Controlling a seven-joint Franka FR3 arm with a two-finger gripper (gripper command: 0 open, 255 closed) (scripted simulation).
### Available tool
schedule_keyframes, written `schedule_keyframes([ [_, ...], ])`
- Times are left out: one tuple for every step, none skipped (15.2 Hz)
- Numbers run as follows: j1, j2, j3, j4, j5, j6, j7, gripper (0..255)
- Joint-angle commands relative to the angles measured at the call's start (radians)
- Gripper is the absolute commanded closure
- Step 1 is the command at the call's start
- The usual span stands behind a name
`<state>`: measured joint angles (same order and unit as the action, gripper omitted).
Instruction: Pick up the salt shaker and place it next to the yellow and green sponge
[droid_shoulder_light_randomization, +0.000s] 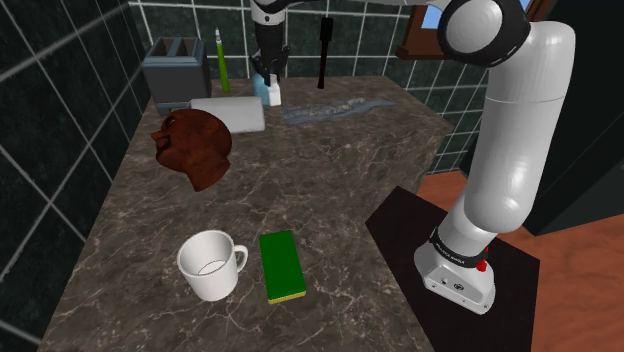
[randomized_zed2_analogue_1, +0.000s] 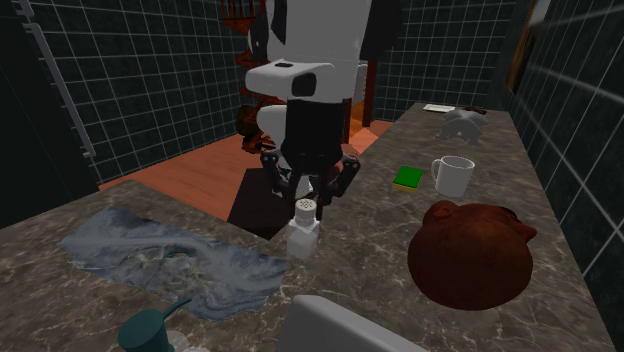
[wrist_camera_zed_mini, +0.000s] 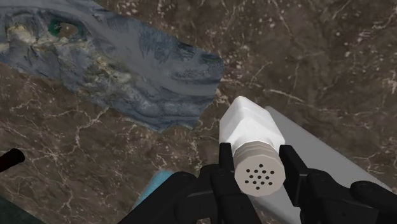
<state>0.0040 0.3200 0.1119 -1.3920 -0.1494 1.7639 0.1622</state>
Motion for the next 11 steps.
schedule_keyframes([
  [0.002, 0.005, 0.000, 0.037, 0.000, -0.032, -0.003, 255],
  [0.003, 0.008, 0.001, 0.054, 0.000, -0.047, -0.004, 255],
  [0.003, 0.010, 0.001, 0.072, 0.000, -0.061, -0.006, 255],
  [0.004, 0.013, 0.001, 0.090, 0.000, -0.076, -0.007, 255],
  [0.005, 0.017, 0.001, 0.108, 0.000, -0.091, -0.009, 255],
  [0.006, 0.021, 0.001, 0.127, 0.000, -0.107, -0.010, 255],
  [0.007, 0.025, 0.001, 0.147, -0.001, -0.122, -0.012, 255],
  [0.008, 0.029, 0.001, 0.168, -0.001, -0.138, -0.013, 255],
  [0.009, 0.035, 0.001, 0.189, -0.002, -0.154, -0.015, 255],
  [0.010, 0.040, 0.001, 0.211, -0.002, -0.171, -0.016, 255],
  [0.010, 0.042, 0.001, 0.217, -0.002, -0.175, -0.017, 255],
])
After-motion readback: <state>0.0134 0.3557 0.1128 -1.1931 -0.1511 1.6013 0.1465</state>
